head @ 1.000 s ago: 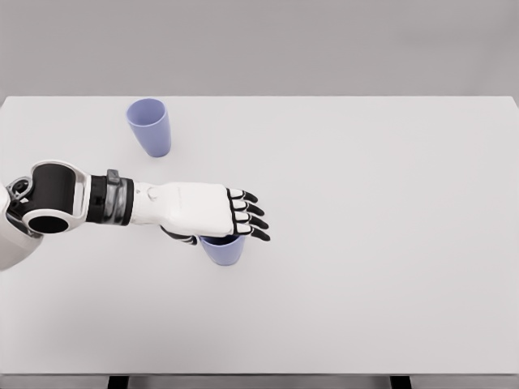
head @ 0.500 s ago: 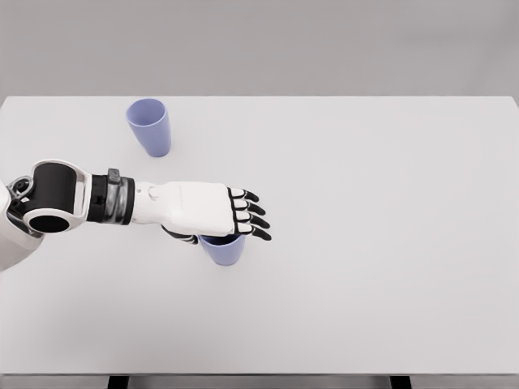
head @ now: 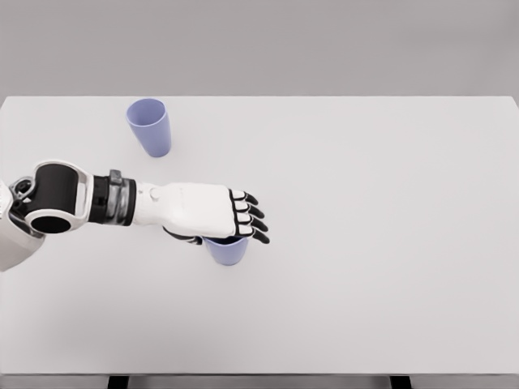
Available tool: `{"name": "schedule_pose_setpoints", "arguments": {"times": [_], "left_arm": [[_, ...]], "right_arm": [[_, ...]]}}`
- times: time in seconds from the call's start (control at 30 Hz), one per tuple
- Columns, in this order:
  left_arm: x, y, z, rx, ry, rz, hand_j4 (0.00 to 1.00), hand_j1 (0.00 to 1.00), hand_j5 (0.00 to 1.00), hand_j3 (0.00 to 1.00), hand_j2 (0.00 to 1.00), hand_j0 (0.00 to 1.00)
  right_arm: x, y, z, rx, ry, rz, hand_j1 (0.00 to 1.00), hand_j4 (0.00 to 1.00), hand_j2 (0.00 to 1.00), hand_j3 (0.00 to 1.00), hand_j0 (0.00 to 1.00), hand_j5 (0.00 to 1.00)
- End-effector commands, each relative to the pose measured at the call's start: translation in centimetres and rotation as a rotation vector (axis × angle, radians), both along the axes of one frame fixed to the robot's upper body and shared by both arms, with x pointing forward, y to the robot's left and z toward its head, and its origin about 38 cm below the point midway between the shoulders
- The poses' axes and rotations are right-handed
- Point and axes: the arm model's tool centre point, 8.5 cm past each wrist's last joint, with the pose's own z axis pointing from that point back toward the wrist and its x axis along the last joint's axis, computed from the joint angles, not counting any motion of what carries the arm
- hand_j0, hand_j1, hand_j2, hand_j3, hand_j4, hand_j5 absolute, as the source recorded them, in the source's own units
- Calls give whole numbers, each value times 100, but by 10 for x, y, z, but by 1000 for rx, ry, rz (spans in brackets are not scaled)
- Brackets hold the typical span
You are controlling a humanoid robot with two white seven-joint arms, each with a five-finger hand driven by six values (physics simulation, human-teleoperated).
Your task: Place the right cup on the left cup with left arm
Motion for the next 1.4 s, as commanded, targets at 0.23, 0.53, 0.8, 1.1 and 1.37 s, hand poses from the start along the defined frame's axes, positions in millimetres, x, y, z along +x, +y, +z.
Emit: {"name": "schedule_pose_setpoints", "arguments": {"times": [0.23, 0.53, 0.8, 1.1, 1.37], "left_arm": [[0, 3, -1, 7, 5, 5, 80, 80, 80, 80, 80, 80], [2, 5, 3, 7, -6, 13, 67, 67, 67, 67, 67, 67], [3, 6, 5, 3, -12, 17, 63, 63, 63, 63, 63, 63], [10, 18, 20, -12, -48, 53, 61, 61, 61, 61, 61, 61], [20, 27, 41, -46, -100, 92, 59, 59, 59, 59, 59, 59]], "right_arm": [[0, 0, 0, 0, 0, -1, 100, 100, 100, 100, 100, 100], [0, 0, 0, 0, 0, -1, 100, 100, 100, 100, 100, 100], [0, 0, 0, 0, 0, -1, 100, 100, 100, 100, 100, 100], [0, 0, 0, 0, 0, -1, 100, 100, 100, 100, 100, 100], [0, 0, 0, 0, 0, -1, 100, 100, 100, 100, 100, 100]]}}
